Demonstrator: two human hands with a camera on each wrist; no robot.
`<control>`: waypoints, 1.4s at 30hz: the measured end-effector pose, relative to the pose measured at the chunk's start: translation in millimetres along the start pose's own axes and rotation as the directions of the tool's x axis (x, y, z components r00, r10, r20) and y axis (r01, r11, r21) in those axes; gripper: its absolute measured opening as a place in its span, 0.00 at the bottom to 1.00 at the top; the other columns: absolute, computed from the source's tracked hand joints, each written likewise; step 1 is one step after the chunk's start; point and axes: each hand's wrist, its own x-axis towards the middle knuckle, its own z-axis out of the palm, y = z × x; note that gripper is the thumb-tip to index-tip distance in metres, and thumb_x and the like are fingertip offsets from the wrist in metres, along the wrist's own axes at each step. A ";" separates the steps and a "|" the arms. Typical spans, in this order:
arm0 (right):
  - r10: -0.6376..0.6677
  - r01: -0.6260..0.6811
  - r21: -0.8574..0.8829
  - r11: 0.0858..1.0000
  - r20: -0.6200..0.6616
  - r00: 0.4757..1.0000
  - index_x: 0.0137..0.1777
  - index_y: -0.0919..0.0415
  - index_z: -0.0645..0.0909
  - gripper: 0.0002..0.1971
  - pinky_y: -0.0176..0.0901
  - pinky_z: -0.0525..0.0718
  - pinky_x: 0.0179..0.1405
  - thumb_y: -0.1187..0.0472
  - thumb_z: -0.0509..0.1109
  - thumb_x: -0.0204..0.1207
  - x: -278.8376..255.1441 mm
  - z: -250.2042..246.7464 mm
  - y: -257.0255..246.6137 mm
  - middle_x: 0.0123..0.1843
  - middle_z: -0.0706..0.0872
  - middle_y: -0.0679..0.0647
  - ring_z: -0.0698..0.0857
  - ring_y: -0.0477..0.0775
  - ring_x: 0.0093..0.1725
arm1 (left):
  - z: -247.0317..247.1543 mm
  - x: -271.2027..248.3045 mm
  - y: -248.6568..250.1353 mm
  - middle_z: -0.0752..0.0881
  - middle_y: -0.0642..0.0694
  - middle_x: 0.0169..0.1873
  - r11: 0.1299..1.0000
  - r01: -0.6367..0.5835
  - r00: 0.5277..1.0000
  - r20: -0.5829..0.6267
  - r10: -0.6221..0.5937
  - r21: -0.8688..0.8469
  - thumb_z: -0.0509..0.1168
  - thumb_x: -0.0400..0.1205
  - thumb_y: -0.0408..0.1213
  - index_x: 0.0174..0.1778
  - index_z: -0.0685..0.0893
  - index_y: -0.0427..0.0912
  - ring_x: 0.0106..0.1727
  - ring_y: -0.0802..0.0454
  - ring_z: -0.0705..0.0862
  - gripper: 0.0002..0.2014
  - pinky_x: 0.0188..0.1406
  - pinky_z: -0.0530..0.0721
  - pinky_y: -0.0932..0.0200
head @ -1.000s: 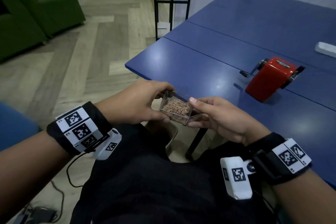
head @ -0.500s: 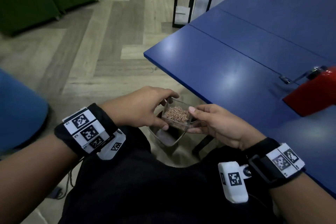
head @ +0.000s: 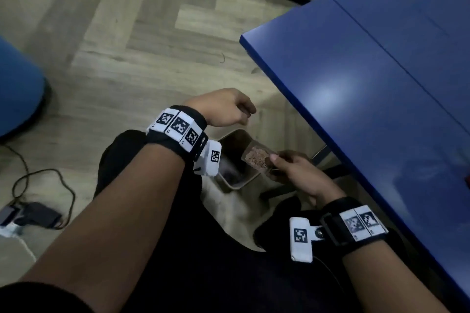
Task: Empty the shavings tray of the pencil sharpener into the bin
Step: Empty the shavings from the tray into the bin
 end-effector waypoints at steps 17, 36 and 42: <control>0.051 -0.198 -0.440 0.876 -0.322 0.945 0.72 0.61 0.81 0.23 0.43 0.79 0.56 0.54 0.83 0.82 152.1 64.7 82.8 0.64 0.92 0.59 0.91 0.64 0.65 | 16.5 61.6 -70.2 0.92 0.42 0.65 0.981 0.081 0.963 -0.242 -0.123 -0.176 0.60 0.86 0.30 0.69 0.90 0.39 0.68 0.45 0.88 0.19 0.60 0.79 0.63; -0.077 -0.109 -0.493 0.863 -0.342 0.937 0.68 0.62 0.83 0.24 0.50 0.89 0.60 0.59 0.86 0.76 190.6 88.1 101.9 0.63 0.92 0.60 0.91 0.64 0.60 | 4.6 69.4 -75.8 0.91 0.44 0.66 0.982 0.087 0.958 -0.256 -0.128 -0.168 0.58 0.83 0.30 0.68 0.90 0.41 0.66 0.46 0.88 0.22 0.62 0.86 0.56; -0.077 -0.107 -0.486 0.867 -0.343 0.936 0.69 0.61 0.82 0.25 0.51 0.89 0.60 0.59 0.87 0.76 192.8 84.7 102.1 0.64 0.92 0.60 0.91 0.63 0.60 | 2.6 66.6 -75.5 0.91 0.44 0.66 0.981 0.077 0.955 -0.270 -0.124 -0.176 0.58 0.85 0.31 0.69 0.89 0.40 0.66 0.46 0.88 0.21 0.60 0.85 0.57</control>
